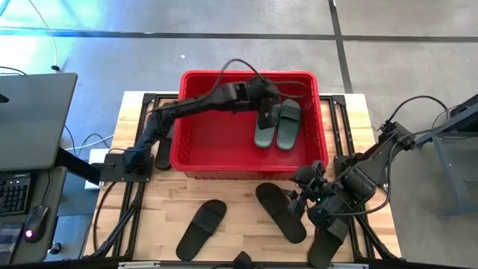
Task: Pick and place slides into bin
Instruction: Put the black slide into the red container
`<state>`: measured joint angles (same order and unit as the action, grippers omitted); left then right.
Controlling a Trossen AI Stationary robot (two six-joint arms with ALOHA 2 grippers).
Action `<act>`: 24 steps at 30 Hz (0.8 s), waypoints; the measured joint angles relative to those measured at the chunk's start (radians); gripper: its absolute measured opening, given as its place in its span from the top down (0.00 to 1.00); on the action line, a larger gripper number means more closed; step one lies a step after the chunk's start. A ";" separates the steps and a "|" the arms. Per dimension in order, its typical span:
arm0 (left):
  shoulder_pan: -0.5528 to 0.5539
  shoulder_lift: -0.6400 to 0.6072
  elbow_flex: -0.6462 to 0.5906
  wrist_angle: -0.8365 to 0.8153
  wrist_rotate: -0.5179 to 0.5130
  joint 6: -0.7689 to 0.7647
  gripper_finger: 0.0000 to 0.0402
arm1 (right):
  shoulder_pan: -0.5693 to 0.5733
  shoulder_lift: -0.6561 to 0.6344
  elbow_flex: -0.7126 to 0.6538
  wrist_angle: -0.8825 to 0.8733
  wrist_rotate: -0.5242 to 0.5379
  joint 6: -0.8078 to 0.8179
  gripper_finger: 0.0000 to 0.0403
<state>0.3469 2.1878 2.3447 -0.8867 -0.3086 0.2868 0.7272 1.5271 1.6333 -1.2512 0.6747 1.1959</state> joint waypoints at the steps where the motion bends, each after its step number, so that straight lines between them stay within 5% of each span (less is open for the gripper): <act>1: -0.002 -0.021 0.000 0.003 0.001 0.021 0.96 | 0.009 0.003 0.000 0.001 -0.027 0.002 0.49; 13: -0.112 -0.223 0.000 -0.001 0.008 0.179 0.94 | 0.168 0.178 0.000 0.039 -0.436 0.286 0.49; 24: -0.241 -0.241 0.000 -0.007 0.003 0.179 0.73 | 0.223 0.380 0.000 -0.103 -0.832 0.386 0.49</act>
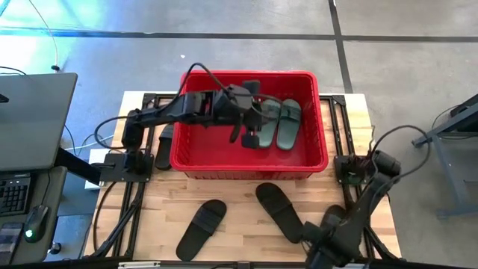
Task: Pick and place slides into bin
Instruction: Put the black slide into the red container
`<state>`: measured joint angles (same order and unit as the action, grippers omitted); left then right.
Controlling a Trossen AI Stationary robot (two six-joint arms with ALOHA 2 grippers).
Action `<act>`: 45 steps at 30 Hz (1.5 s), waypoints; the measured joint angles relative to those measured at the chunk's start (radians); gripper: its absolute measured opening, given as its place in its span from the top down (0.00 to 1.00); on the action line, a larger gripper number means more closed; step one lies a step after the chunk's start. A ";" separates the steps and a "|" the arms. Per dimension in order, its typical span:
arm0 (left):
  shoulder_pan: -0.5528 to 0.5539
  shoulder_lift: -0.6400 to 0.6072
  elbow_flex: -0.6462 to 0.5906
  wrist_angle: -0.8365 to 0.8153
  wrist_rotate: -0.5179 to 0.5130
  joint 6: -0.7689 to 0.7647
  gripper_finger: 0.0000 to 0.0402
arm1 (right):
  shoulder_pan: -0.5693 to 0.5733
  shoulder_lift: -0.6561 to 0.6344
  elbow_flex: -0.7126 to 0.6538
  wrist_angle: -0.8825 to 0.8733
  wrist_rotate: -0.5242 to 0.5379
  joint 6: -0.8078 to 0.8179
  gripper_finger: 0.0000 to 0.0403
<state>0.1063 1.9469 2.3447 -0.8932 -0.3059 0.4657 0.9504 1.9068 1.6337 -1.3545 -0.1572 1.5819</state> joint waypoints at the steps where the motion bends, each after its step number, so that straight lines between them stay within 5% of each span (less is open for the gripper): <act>1: -0.013 0.000 0.000 0.000 -0.001 0.001 0.71 | 0.000 0.014 0.000 -0.047 -0.027 0.043 0.49; 9: -0.107 0.000 0.000 -0.007 -0.001 -0.040 0.62 | 0.026 0.096 0.000 -0.194 -0.057 0.148 0.49; 22: -0.195 -0.037 -0.001 -0.020 -0.001 -0.052 0.67 | 0.049 0.195 -0.022 -0.210 -0.009 0.165 0.49; 31: -0.231 -0.089 -0.001 -0.042 -0.003 -0.052 0.67 | 0.060 0.205 -0.120 -0.216 -0.088 0.194 0.50; 45: -0.238 -0.155 0.000 -0.111 -0.026 -0.054 0.67 | 0.070 0.204 -0.037 -0.185 -0.051 0.182 0.98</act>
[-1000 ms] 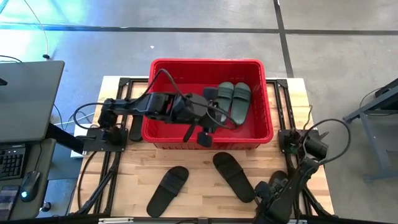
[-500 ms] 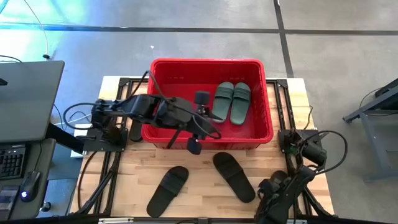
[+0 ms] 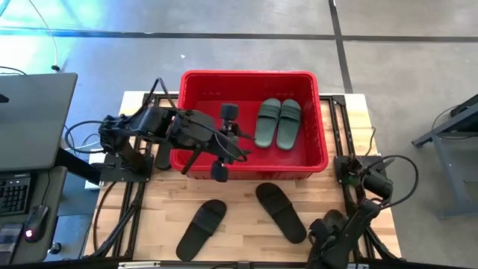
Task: Pick and place slides into bin
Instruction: Put the black slide into the red container
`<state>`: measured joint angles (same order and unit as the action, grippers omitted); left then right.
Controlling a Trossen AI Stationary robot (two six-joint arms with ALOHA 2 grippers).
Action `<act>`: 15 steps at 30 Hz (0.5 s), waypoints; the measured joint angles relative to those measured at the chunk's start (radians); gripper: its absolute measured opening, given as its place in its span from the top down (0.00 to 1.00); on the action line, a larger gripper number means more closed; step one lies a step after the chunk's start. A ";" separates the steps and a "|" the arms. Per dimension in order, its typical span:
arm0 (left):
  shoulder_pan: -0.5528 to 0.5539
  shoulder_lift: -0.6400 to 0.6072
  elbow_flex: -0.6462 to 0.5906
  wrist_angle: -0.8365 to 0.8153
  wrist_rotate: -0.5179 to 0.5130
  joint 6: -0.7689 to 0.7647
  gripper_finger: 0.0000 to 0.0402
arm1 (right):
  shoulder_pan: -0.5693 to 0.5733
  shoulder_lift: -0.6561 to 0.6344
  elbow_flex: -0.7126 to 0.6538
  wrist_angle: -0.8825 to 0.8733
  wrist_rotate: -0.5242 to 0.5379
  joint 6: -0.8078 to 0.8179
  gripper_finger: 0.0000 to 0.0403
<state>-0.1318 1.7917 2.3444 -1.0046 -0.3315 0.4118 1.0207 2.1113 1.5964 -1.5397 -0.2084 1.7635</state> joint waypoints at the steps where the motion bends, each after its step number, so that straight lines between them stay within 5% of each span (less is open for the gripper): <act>1: 0.000 -0.004 0.000 -0.004 -0.008 0.000 0.67 | 0.000 0.000 0.033 -0.014 0.018 -0.002 0.96; 7: 0.000 -0.022 0.000 0.001 -0.031 0.000 0.67 | -0.001 -0.024 0.276 -0.031 0.138 -0.045 0.99; 15: 0.000 -0.025 0.000 0.009 -0.042 -0.001 0.67 | -0.001 -0.026 0.716 -0.034 0.535 -0.330 0.99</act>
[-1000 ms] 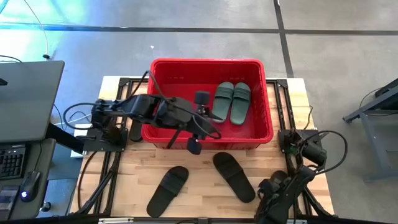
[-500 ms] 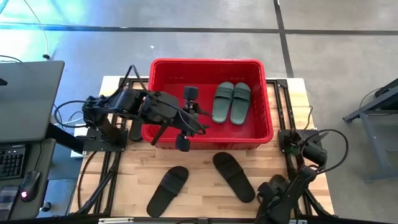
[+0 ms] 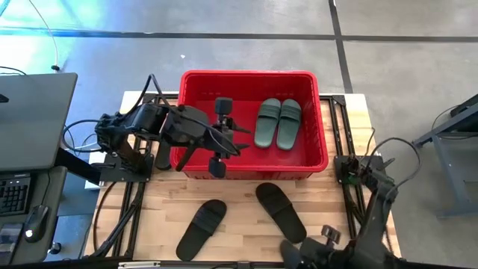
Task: Pick and place slides into bin
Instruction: Put the black slide into the red container
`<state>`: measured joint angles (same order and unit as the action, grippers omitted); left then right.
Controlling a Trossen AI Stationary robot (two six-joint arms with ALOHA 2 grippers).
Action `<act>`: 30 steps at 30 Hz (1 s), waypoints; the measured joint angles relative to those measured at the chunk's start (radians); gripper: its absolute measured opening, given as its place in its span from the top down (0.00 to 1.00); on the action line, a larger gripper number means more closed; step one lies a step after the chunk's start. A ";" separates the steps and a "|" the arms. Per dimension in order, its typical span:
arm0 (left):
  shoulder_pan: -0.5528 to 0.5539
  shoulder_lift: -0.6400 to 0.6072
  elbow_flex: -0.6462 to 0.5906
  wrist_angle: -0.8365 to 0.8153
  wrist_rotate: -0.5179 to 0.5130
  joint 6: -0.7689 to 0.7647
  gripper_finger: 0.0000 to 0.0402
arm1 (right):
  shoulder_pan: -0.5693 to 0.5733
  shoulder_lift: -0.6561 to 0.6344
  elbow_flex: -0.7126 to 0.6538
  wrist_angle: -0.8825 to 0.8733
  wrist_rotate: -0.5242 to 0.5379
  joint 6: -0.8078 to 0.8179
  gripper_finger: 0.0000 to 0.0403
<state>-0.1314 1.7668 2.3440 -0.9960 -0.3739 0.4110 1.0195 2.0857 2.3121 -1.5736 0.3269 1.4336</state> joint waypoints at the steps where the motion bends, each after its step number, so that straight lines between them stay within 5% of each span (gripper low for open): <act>1: 0.000 0.000 0.000 -0.001 0.000 0.000 0.67 | -0.003 0.000 0.043 0.005 0.069 -0.063 0.99; 6: -0.001 0.000 0.000 -0.001 0.018 0.000 0.67 | -0.046 -0.116 -0.042 -0.014 0.418 -0.255 1.00; 14: -0.001 -0.073 0.001 -0.030 -0.068 0.000 0.67 | -0.276 -0.239 -0.100 0.007 0.655 -0.586 1.00; 26: 0.000 -0.178 0.000 -0.125 -0.284 0.002 0.67 | -0.807 -0.241 -0.096 0.042 0.666 -0.979 1.00; 30: 0.000 -0.183 0.000 -0.183 -0.344 0.003 0.67 | -0.983 -0.234 -0.096 0.123 0.565 -1.051 1.00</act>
<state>-0.1314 1.5833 2.3444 -1.1788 -0.7180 0.4145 0.0368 1.8520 2.2163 -1.4505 0.8921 0.3829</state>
